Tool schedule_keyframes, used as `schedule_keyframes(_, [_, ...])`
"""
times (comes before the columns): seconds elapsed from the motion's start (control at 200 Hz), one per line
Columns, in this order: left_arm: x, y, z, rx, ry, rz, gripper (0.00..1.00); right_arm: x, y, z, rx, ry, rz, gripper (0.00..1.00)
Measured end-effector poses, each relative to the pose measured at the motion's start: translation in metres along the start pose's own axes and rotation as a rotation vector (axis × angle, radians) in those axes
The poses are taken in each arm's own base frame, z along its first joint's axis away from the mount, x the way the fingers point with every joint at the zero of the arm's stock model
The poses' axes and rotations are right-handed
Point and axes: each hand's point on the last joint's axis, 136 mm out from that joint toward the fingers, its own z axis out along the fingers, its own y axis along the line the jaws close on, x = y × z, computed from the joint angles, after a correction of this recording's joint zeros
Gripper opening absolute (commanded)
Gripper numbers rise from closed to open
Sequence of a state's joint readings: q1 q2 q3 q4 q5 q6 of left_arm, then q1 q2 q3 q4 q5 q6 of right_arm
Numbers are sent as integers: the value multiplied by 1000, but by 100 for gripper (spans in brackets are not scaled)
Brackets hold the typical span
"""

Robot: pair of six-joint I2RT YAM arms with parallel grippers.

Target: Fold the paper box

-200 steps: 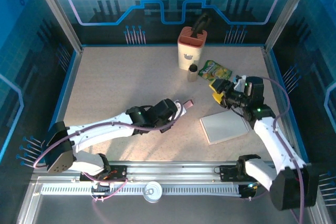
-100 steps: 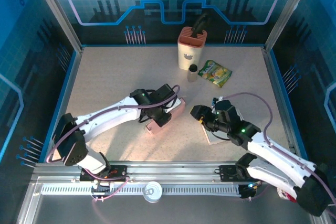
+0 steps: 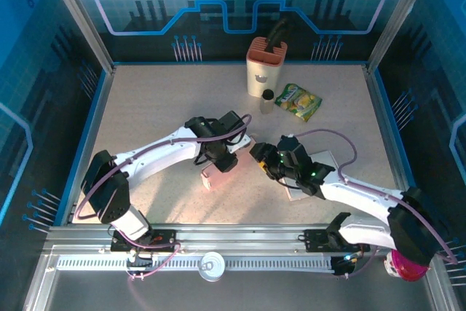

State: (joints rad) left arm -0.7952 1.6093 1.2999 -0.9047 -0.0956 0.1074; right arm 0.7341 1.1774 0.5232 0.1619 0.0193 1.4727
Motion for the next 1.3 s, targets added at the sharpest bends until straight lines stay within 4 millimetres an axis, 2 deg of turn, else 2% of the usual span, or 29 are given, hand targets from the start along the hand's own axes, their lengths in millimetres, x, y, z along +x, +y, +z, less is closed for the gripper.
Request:
schedule_keyframes(0.16, [0,0,1,-1,-1,5,34,4,18,5,-42,9,6,63])
schedule_keyframes(0.395, [1,2,4,-2,-4,5,34,19,16,13,-33,43,12,61])
schedule_keyframes(0.695, [2,9,6,-21,-16,-2,37,19,21,27,-57,41,36,59])
schedule_keyframes(0.805, [2,10,6,-29,-22,1,40,18,23,28,-58,40,47,55])
schedule_keyframes(0.9, [4,11,6,-34,-26,7,41,18,23,28,-44,35,62,46])
schedule_keyframes(0.965, [7,11,6,-36,-27,9,42,18,25,27,-38,31,67,45])
schedule_keyframes(1.101, [14,10,0,-35,-40,9,42,17,28,26,-4,29,78,35])
schedule_keyframes(1.301, [21,10,-6,-36,-58,10,43,16,29,25,18,22,83,33])
